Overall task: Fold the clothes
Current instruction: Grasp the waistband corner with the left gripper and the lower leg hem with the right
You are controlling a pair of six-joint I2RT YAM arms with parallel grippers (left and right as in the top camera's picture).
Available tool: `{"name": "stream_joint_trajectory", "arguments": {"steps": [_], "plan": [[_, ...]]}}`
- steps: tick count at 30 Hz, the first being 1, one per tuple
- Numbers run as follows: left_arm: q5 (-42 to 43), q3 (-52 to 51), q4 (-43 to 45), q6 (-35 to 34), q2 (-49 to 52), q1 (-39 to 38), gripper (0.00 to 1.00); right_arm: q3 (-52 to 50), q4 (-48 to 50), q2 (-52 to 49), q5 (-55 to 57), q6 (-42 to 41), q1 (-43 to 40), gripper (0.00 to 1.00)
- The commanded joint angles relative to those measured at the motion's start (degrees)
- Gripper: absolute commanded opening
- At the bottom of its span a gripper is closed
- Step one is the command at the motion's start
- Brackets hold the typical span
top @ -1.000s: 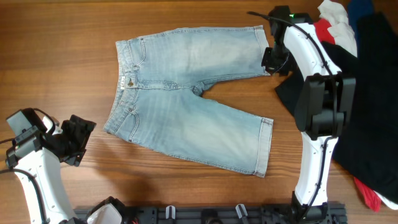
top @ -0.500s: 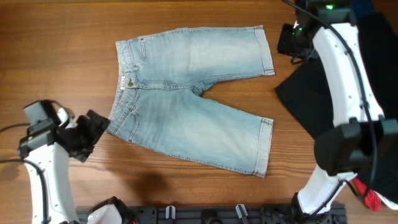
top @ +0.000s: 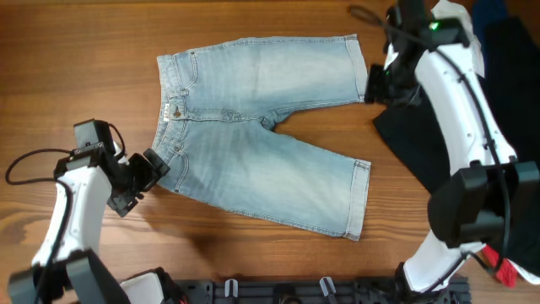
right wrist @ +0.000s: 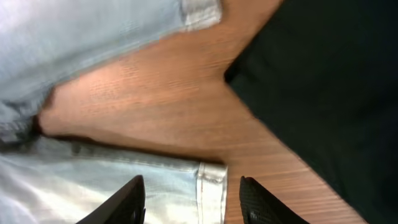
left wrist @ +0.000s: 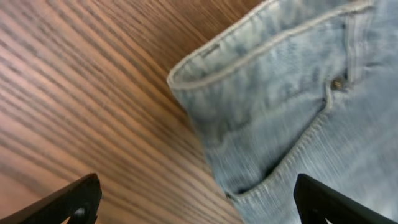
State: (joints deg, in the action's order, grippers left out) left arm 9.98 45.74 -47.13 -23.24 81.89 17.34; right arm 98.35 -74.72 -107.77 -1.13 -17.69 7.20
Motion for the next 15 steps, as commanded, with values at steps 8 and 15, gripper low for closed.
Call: {"name": "stream_joint_trajectory", "arguments": {"steps": [8, 15], "plan": [[-3.6, 0.8, 8.5, -0.7, 3.4, -0.2, 0.87, -21.8, 7.9, 18.4, -4.1, -0.5, 1.1, 0.49], [-3.6, 0.2, 8.8, -0.7, 3.4, -0.3, 0.71, -26.7, 8.5, 22.1, -4.1, -2.0, 1.1, 0.49]]}}
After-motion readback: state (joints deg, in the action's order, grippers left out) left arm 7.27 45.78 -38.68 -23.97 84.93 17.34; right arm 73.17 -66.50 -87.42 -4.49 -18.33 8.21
